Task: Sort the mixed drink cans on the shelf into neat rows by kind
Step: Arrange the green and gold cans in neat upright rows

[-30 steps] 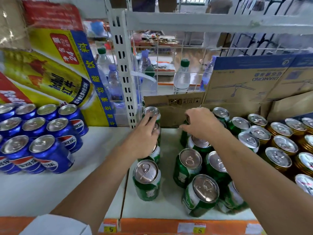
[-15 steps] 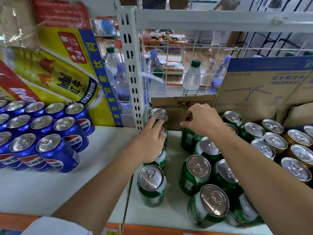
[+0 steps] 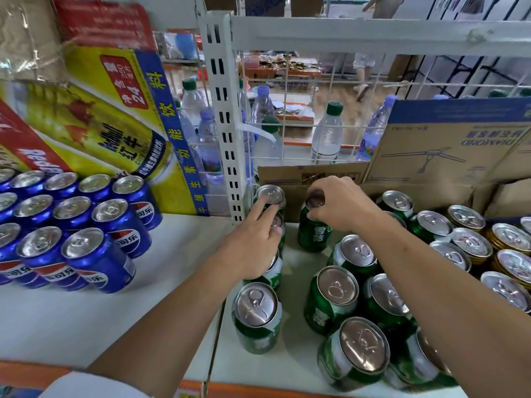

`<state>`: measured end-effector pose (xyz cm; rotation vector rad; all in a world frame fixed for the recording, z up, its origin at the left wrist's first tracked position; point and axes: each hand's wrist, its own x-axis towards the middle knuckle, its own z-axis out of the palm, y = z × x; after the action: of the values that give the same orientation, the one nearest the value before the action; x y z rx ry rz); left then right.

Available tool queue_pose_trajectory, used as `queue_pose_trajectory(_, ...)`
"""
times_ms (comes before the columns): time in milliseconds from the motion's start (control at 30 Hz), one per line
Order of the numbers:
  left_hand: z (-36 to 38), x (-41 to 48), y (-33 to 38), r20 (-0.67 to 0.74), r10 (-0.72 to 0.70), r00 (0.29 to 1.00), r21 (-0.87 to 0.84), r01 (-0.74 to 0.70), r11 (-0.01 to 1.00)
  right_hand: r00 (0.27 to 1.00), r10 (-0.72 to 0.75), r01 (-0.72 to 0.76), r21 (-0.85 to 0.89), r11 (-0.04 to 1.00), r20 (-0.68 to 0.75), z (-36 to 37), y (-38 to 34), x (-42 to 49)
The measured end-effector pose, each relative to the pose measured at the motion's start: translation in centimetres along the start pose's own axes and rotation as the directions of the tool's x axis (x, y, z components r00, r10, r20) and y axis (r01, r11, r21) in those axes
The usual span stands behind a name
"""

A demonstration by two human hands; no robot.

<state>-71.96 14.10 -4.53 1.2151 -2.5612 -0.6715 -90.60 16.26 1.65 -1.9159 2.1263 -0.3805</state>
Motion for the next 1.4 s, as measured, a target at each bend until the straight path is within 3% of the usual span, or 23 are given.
queue_pose_trajectory(167,-0.2,-0.2,0.9,-0.100,-0.065,0.993,-0.102,0.055,0.993,0.999,0.015,-0.013,0.037,0.999,-0.051,0.5,-0.7,0.9)
queue_pose_trajectory(433,-0.6,-0.3,0.8,-0.022,-0.074,0.997,-0.122,0.071,0.990,0.996,-0.001,0.012,0.124,0.992,-0.084,1.0,-0.4,1.8)
queue_pose_trajectory(767,-0.3,-0.3,1.0,-0.068,-0.069,0.995,-0.145,0.059,0.988,0.997,-0.054,0.054,-0.007,0.999,-0.057,0.6,0.1,0.5)
queue_pose_trajectory(867,-0.4,-0.3,0.9,-0.081,-0.079,0.994,-0.059,0.074,0.996,0.998,-0.037,0.041,-0.081,0.996,0.053,-0.6,0.5,-1.6)
queue_pose_trajectory(967,-1.1,-0.4,1.7,-0.021,-0.121,0.992,0.241,0.123,0.963,0.994,0.004,0.009,-0.121,0.993,0.110,-2.4,1.3,-3.9)
queue_pose_trajectory(1067,-2.5,-0.9,4.4,0.009,0.057,0.998,0.363,-0.057,0.930,0.976,0.073,-0.040,-0.162,0.986,0.204,-3.2,1.7,-5.7)
queue_pose_trajectory(1167,-2.7,-2.0,7.2,0.217,0.206,0.954,0.269,-0.261,0.927,0.979,0.075,-0.034,-0.212,0.977,0.189,-2.8,1.4,-6.7)
queue_pose_trajectory(1267,-1.8,-2.6,8.5,0.351,0.227,0.909,0.246,-0.323,0.914,0.989,0.074,-0.045,-0.215,0.975,0.131,-2.7,1.1,-7.0)
queue_pose_trajectory(1400,-1.5,-2.3,9.0,0.343,0.217,0.914,0.205,-0.299,0.932,0.987,0.091,-0.065,-0.188,0.980,0.135,-2.5,1.4,-7.1)
